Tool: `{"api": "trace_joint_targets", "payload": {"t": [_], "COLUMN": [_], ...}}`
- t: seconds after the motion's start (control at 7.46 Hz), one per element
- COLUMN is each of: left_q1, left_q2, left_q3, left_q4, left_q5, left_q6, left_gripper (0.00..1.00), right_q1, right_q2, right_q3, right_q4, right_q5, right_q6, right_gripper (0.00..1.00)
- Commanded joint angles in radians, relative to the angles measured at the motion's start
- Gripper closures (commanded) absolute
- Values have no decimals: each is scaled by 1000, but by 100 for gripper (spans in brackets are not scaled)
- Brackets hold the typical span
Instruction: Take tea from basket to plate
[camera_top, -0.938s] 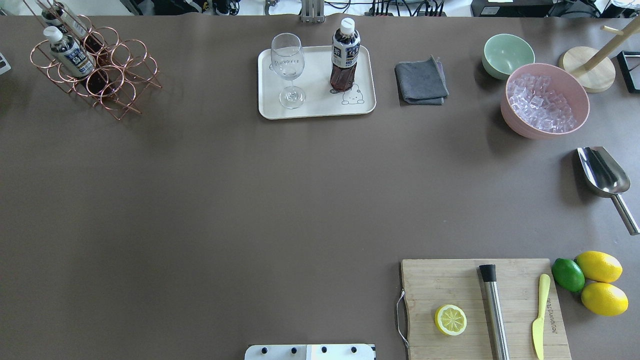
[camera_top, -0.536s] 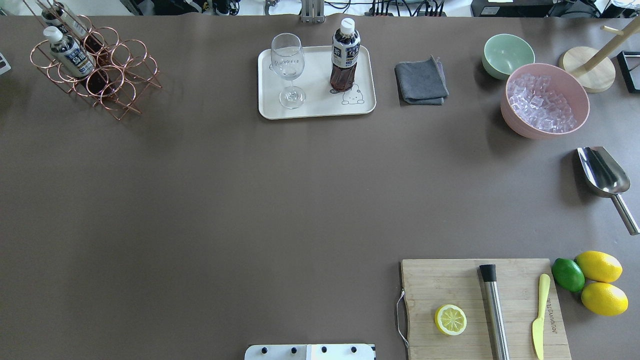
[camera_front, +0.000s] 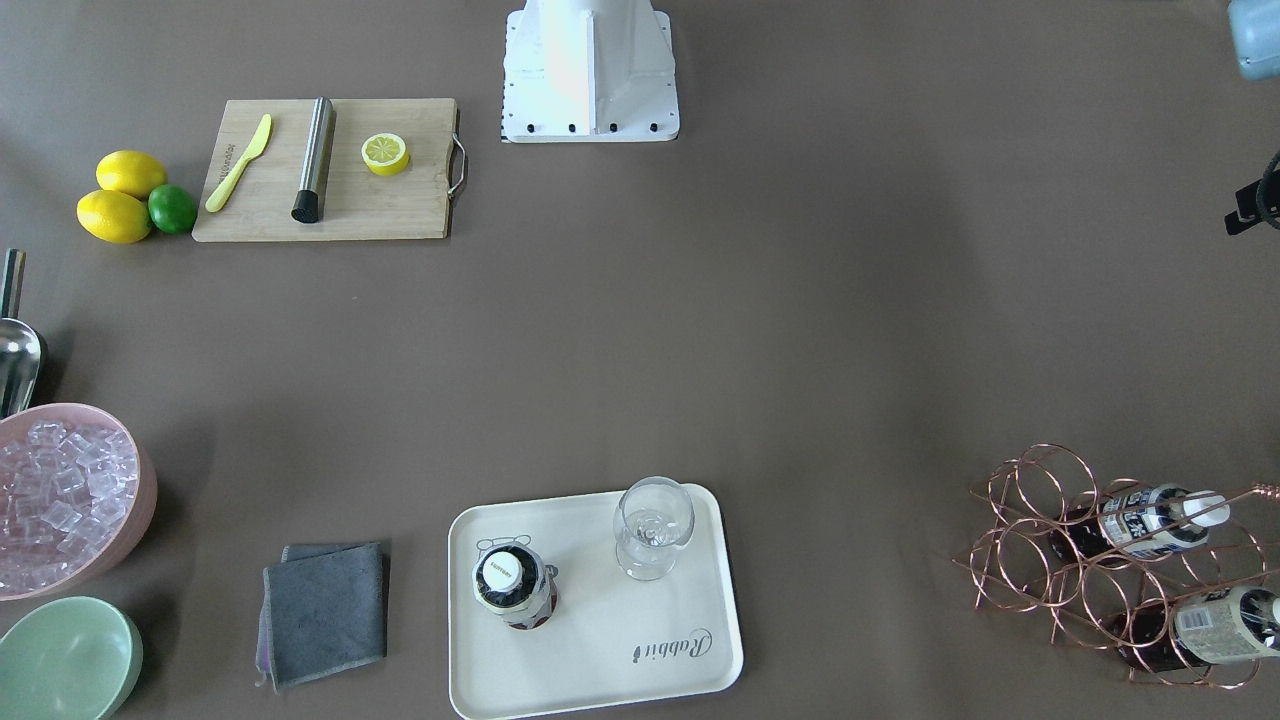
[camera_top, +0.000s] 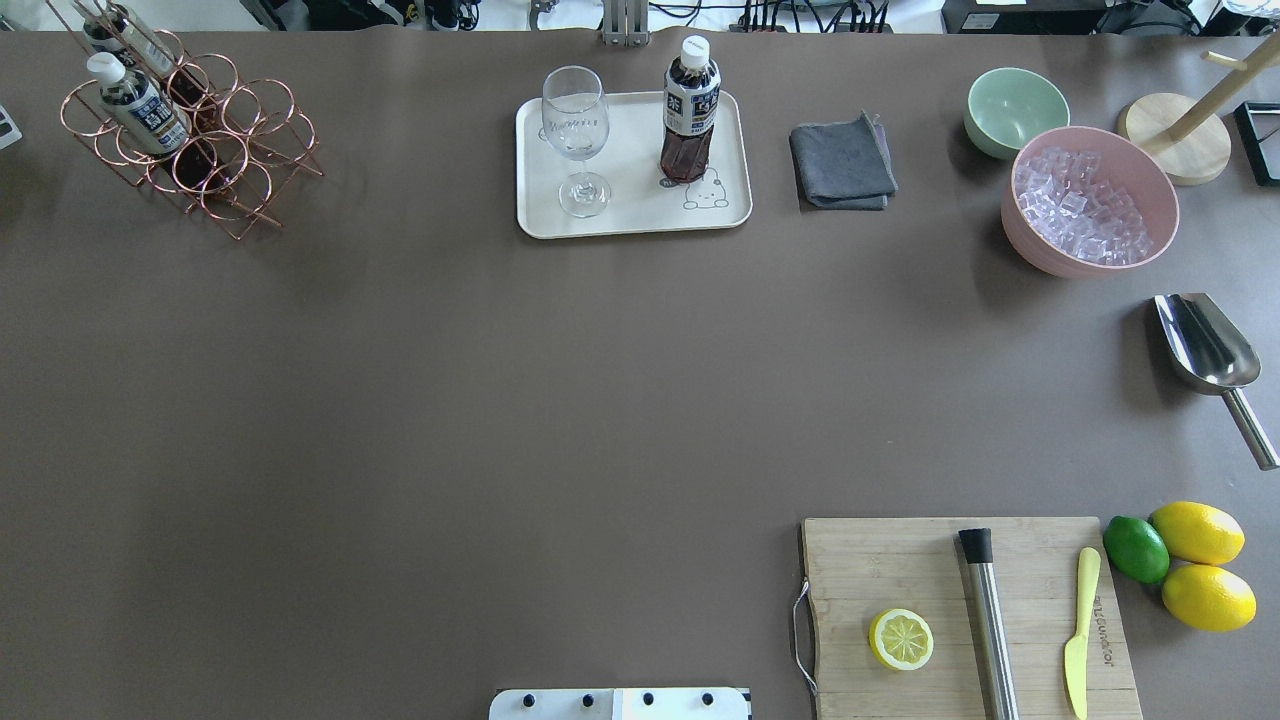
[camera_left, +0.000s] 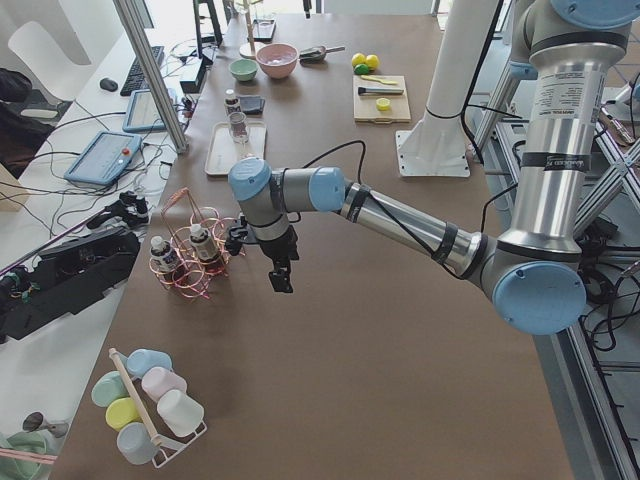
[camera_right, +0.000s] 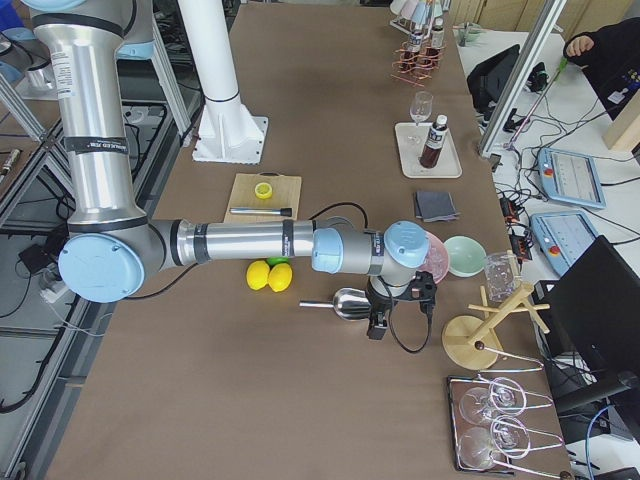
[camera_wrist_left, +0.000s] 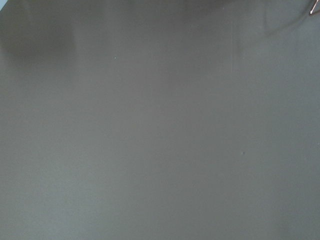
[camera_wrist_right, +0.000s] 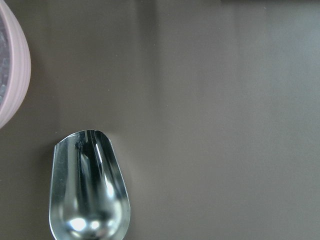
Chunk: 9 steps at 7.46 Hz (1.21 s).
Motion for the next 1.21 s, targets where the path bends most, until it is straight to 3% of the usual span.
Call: {"api": "trace_joint_targets", "payload": {"t": [0.0, 0.27, 1.07], "left_q1": [-40, -53, -84], "left_q2": [104, 142, 168], "left_q3": [2, 33, 30], "left_q4": [-71, -231, -237], "left_q5": [-3, -3, -3], "left_q6": [136, 136, 171], "left_gripper": [2, 2, 2], "right_q1": [-1, -1, -1], "right_q2": [-2, 0, -8], "right_q3": [-12, -12, -14], "right_q4": [3, 36, 59], "right_q5": [0, -3, -6], "right_q6": [-1, -1, 0], "right_gripper": [0, 0, 0]}}
